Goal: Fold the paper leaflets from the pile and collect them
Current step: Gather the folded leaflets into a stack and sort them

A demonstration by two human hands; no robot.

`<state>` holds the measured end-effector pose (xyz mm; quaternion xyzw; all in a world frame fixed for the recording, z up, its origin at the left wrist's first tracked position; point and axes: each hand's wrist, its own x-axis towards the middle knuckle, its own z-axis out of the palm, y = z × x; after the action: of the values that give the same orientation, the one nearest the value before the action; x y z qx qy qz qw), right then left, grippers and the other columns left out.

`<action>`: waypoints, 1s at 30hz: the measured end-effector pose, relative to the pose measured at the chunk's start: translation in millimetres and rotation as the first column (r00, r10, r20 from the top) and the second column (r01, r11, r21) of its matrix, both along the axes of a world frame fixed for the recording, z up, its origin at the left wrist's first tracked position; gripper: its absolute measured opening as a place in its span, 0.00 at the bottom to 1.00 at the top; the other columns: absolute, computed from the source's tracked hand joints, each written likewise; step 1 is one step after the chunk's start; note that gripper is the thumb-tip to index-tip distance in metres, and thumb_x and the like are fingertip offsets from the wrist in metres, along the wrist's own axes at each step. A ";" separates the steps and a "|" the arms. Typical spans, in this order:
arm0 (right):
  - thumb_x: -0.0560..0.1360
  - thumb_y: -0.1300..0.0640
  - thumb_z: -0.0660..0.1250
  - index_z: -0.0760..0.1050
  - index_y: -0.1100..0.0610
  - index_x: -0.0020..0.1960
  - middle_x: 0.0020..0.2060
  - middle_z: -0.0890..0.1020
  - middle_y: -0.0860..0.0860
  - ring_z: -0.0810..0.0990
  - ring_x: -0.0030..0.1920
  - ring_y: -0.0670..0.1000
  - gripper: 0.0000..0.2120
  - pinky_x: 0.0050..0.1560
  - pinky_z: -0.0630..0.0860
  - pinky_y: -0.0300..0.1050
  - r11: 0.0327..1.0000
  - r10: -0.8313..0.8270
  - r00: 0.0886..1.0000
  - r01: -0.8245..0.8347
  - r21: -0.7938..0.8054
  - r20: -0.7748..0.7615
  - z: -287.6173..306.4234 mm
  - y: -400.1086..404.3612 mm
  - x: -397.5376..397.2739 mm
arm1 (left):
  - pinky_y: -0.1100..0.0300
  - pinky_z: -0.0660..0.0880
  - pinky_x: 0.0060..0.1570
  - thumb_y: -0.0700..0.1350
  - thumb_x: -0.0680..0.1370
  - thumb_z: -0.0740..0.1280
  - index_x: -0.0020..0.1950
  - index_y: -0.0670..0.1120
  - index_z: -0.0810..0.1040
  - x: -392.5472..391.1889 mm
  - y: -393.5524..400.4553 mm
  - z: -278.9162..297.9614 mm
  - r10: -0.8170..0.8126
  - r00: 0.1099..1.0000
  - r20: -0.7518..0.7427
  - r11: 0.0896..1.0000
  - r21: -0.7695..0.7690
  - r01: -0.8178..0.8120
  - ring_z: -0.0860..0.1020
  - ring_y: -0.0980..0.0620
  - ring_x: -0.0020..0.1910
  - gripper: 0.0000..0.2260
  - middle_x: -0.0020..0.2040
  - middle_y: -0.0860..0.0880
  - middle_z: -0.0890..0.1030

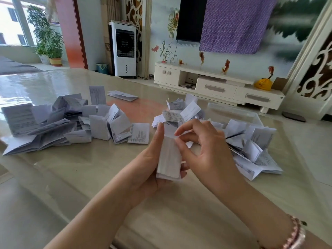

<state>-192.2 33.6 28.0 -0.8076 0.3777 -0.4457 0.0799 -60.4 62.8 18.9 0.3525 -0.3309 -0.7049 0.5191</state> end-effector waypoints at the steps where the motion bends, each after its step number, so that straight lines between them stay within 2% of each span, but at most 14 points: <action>1: 0.73 0.50 0.67 0.73 0.46 0.47 0.40 0.74 0.32 0.80 0.48 0.37 0.04 0.59 0.68 0.48 0.999 -0.028 0.999 0.027 -0.046 -0.030 -1.2 -1.0 1.8 | 0.57 0.80 0.39 0.64 0.71 0.62 0.42 0.45 0.85 1.1 0.9 0.8 -0.001 1.000 0.008 1.000 -0.011 0.001 0.80 0.51 0.34 0.24 0.38 0.44 0.81; 4: 0.72 0.48 0.68 0.74 0.46 0.48 0.42 0.75 0.31 0.76 0.52 0.41 0.06 0.58 0.69 0.49 1.000 -0.026 0.999 0.026 -0.001 0.027 -0.4 -6.1 1.1 | 0.59 0.79 0.35 0.52 0.76 0.65 0.54 0.41 0.79 8.7 0.4 -0.1 0.022 0.998 0.056 0.999 -0.045 -0.019 0.80 0.50 0.35 0.16 0.40 0.44 0.81; 6: 0.74 0.51 0.67 0.76 0.48 0.51 0.46 0.78 0.35 0.73 0.54 0.45 0.06 0.58 0.70 0.50 0.995 -0.092 0.993 0.089 0.049 0.072 -0.1 -15.3 -6.7 | 0.59 0.79 0.35 0.44 0.77 0.66 0.56 0.41 0.75 15.3 -0.5 -1.4 0.062 0.996 0.064 0.998 -0.024 -0.061 0.79 0.48 0.34 0.09 0.41 0.42 0.81; 8: 0.75 0.55 0.67 0.75 0.50 0.55 0.51 0.78 0.39 0.69 0.58 0.48 0.08 0.57 0.65 0.46 0.974 -0.223 0.974 0.225 0.033 -0.040 -1.6 -28.0 -15.8 | 0.58 0.80 0.35 0.39 0.79 0.64 0.56 0.41 0.75 21.8 -2.8 -4.0 0.097 0.992 0.077 0.995 -0.005 -0.097 0.80 0.48 0.35 0.07 0.41 0.41 0.82; 10: 0.75 0.56 0.67 0.73 0.49 0.61 0.60 0.75 0.42 0.63 0.63 0.49 0.15 0.55 0.57 0.42 0.948 -0.298 0.912 0.317 0.023 -0.282 -7.6 -39.4 -19.5 | 0.54 0.82 0.40 0.37 0.80 0.62 0.57 0.40 0.75 27.2 -4.7 -5.6 0.123 0.991 0.052 0.992 -0.006 -0.123 0.81 0.46 0.38 0.07 0.41 0.41 0.81; 13: 0.76 0.56 0.63 0.72 0.47 0.63 0.72 0.65 0.45 0.54 0.69 0.51 0.16 0.63 0.54 0.46 0.931 -0.291 0.810 0.363 0.046 -0.509 -18.6 -47.6 -16.1 | 0.49 0.81 0.47 0.36 0.81 0.60 0.54 0.39 0.76 32.3 -7.1 -7.4 0.150 0.988 0.030 0.989 -0.009 -0.150 0.82 0.45 0.38 0.06 0.38 0.41 0.80; 15: 0.77 0.56 0.60 0.74 0.48 0.61 0.72 0.64 0.44 0.53 0.70 0.50 0.14 0.63 0.53 0.47 0.937 -0.275 0.793 0.349 0.035 -0.544 -21.1 -48.8 -12.8 | 0.51 0.82 0.42 0.36 0.81 0.60 0.51 0.40 0.76 34.2 -7.7 -7.9 0.167 0.985 0.033 0.986 -0.001 -0.167 0.77 0.48 0.32 0.05 0.36 0.43 0.77; 18: 0.78 0.58 0.59 0.74 0.51 0.64 0.67 0.69 0.43 0.57 0.68 0.49 0.15 0.55 0.52 0.44 0.952 -0.262 0.785 0.306 -0.016 -0.562 -23.2 -50.5 -13.1 | 0.59 0.76 0.31 0.38 0.79 0.64 0.51 0.41 0.75 36.3 -7.8 -7.4 0.207 0.977 0.052 0.978 0.011 -0.208 0.71 0.51 0.28 0.02 0.34 0.45 0.74; 21: 0.76 0.65 0.61 0.78 0.57 0.61 0.60 0.77 0.47 0.65 0.64 0.50 0.16 0.53 0.52 0.41 0.964 -0.262 0.838 0.250 -0.092 -0.479 -28.6 -53.5 -15.5 | 0.62 0.71 0.28 0.40 0.78 0.67 0.52 0.43 0.73 37.1 -8.2 -7.2 0.258 0.964 0.071 0.966 0.010 -0.259 0.69 0.52 0.26 0.05 0.33 0.45 0.74; 24: 0.72 0.72 0.64 0.81 0.60 0.53 0.51 0.81 0.50 0.77 0.55 0.51 0.14 0.54 0.67 0.39 0.981 -0.186 0.940 0.164 -0.100 -0.287 -20.7 -48.8 -16.5 | 0.61 0.70 0.29 0.42 0.77 0.68 0.53 0.43 0.72 36.8 -8.7 -7.4 0.340 0.934 0.113 0.940 -0.027 -0.340 0.69 0.52 0.27 0.08 0.33 0.46 0.74; 26: 0.74 0.71 0.64 0.81 0.57 0.50 0.48 0.81 0.45 0.79 0.51 0.44 0.13 0.52 0.71 0.31 0.995 -0.103 0.991 0.102 -0.014 -0.088 -7.7 -36.7 -16.8 | 0.60 0.70 0.30 0.46 0.76 0.69 0.53 0.43 0.72 37.5 -10.9 -7.8 0.403 0.906 0.129 0.915 -0.054 -0.399 0.69 0.52 0.28 0.11 0.34 0.46 0.75; 27: 0.74 0.70 0.64 0.82 0.54 0.48 0.47 0.82 0.43 0.79 0.49 0.43 0.13 0.50 0.72 0.30 0.996 -0.062 0.998 0.061 0.065 0.014 -2.4 -30.6 -18.2 | 0.60 0.70 0.30 0.48 0.75 0.69 0.53 0.43 0.72 37.7 -12.7 -7.6 0.434 0.891 0.132 0.901 -0.063 -0.429 0.69 0.53 0.27 0.12 0.34 0.46 0.75; 28: 0.75 0.69 0.65 0.82 0.52 0.46 0.45 0.83 0.44 0.80 0.47 0.45 0.14 0.48 0.75 0.34 0.989 -0.029 0.994 0.012 0.147 0.108 1.7 -25.2 -19.8 | 0.60 0.70 0.30 0.51 0.75 0.69 0.54 0.44 0.72 38.4 -14.7 -7.1 0.465 0.875 0.136 0.885 -0.071 -0.460 0.69 0.53 0.27 0.14 0.35 0.46 0.76; 30: 0.76 0.67 0.66 0.83 0.49 0.43 0.42 0.85 0.49 0.82 0.45 0.56 0.14 0.47 0.78 0.46 0.952 0.002 0.970 -0.077 0.298 0.244 7.1 -19.0 -24.3 | 0.59 0.70 0.31 0.56 0.75 0.67 0.55 0.44 0.73 39.0 -17.3 -6.8 0.496 0.857 0.140 0.869 -0.092 -0.487 0.69 0.52 0.28 0.18 0.36 0.45 0.76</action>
<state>-216.5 14.6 35.1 -0.7329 0.4130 -0.4752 0.2579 -21.4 45.5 12.1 0.4662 -0.2893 -0.5096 0.6628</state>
